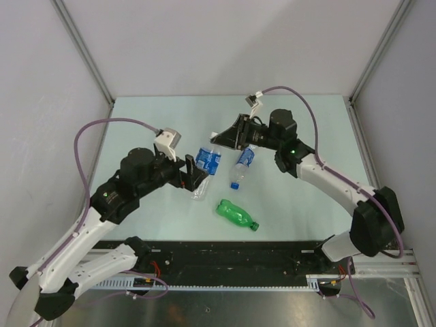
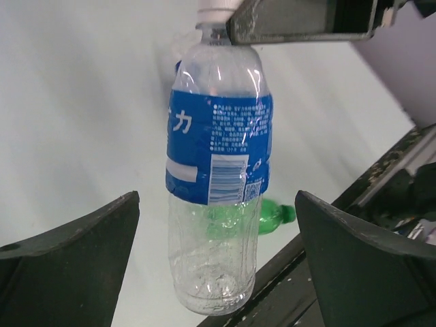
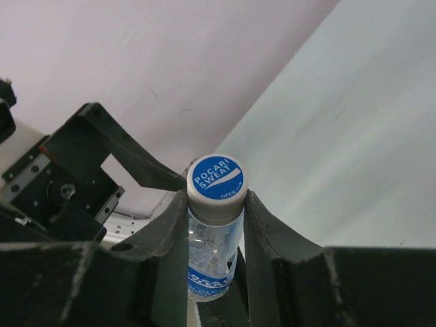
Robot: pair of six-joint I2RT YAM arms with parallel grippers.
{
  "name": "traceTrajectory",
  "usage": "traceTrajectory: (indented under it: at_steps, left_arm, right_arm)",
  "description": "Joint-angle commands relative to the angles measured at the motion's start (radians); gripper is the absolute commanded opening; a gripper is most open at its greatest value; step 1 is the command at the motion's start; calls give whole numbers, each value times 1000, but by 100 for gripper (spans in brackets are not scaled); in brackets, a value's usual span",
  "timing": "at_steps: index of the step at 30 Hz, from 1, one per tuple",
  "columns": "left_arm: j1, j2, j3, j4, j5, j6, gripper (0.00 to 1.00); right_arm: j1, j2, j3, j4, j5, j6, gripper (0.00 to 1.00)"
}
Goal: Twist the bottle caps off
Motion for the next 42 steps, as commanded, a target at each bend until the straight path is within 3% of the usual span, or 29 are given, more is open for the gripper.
traceTrajectory:
  at_steps: [1,8,23,27,33,36,42]
  left_arm:
    - [23,-8,66,78,134,-29,99]
    - [47,31,22,185,353,-52,99]
    - [42,155,-45,410,621,-53,97]
    - [38,181,-53,416,657,-38,88]
    - [35,197,-67,417,678,-39,53]
    - [35,190,-68,417,657,-39,44]
    - [35,155,-62,405,572,-20,35]
  right_arm:
    - [-11,-114,41,-34,-21,-102,0]
    - [-56,-225,41,-66,-67,-134,0]
    - [-124,-300,42,-53,-165,-100,0]
    - [-122,-304,41,-51,-155,-99,0]
    - [-123,-313,41,-63,-121,-104,1]
    - [-123,-315,41,-67,-101,-105,17]
    - [-129,-349,41,-89,8,-108,82]
